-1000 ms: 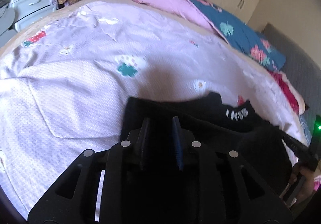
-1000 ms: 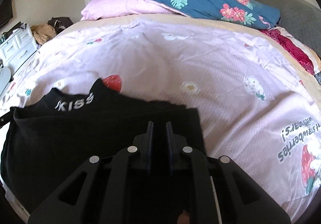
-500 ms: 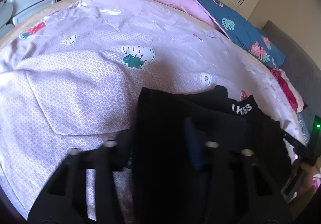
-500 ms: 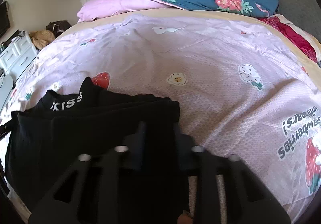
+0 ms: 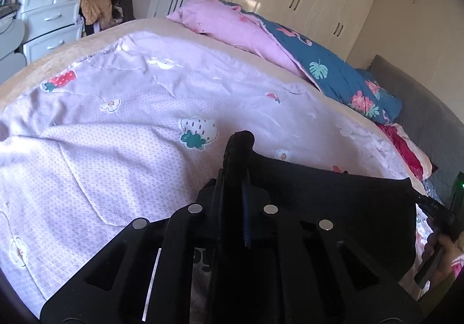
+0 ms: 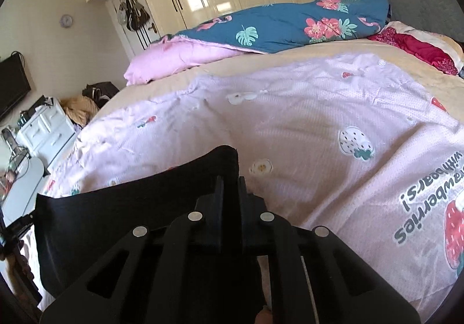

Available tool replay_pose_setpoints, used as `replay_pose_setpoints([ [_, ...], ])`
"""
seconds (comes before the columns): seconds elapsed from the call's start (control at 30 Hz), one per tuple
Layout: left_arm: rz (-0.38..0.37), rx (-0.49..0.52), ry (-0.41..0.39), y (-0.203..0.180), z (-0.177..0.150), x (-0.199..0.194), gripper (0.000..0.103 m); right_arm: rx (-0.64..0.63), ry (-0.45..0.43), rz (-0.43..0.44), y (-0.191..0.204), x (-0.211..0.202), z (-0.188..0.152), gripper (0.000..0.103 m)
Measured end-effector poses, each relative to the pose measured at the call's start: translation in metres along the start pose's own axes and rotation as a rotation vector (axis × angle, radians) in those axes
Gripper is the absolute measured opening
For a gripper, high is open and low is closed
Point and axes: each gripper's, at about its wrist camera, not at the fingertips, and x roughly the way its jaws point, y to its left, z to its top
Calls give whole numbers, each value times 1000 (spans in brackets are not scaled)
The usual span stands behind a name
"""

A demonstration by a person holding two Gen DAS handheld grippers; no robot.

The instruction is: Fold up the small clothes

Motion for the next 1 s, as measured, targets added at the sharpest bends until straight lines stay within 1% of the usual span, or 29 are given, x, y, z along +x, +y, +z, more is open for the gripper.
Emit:
replay_pose_setpoints([
  [0.27,62,5,35,5,-5,21,4,-41,27,-66,8,21,-6,8],
  [0.63,74,-3,59,5,-9,25,5,-72,52,-108,11,28,-15,8],
  [0.7,79,-4,64,5,-10,25,7,-79,61,-128,11,30,-16,10],
  [0.77,91,-2,61,5,-10,24,8,-80,66,-153,10,30,-18,14],
  [0.87,96,-5,51,6,-9,19,8,-69,65,-155,7,26,-17,18],
  [0.9,97,-6,49,7,-8,18,8,-68,63,-156,7,23,-17,21],
  [0.93,102,-4,45,7,-8,15,10,-68,61,-155,7,22,-16,23],
  [0.97,106,-1,41,6,-7,13,16,-69,55,-155,7,19,-16,26],
  [1.0,105,1,39,5,-7,11,19,-73,50,-153,8,15,-16,28],
])
